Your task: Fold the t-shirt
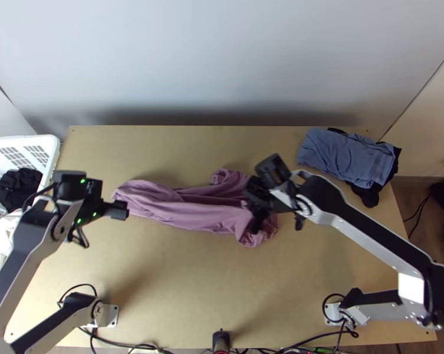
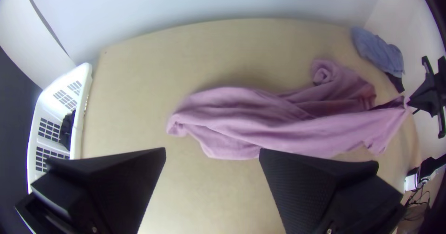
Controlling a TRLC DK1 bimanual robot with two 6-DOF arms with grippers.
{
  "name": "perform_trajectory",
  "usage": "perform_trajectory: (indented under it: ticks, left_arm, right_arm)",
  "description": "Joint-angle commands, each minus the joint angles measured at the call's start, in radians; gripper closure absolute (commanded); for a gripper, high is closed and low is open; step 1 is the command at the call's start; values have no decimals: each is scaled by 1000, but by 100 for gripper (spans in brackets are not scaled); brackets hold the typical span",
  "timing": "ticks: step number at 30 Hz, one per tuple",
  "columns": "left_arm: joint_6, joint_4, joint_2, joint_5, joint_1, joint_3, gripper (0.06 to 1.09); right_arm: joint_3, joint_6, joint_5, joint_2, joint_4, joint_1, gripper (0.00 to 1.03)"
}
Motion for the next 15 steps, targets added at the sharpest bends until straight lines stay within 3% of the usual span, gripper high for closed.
perform_trajectory:
  ticks: [1,15]
  left_arm:
    - [29,94,190,-15,-11,64,11]
    - [22,117,417,-56,-88,231,11]
  right_arm:
    - [-98,1,-1,-131,-58,-61,100]
    - [-247,-11,0,-365,-209,-156,100]
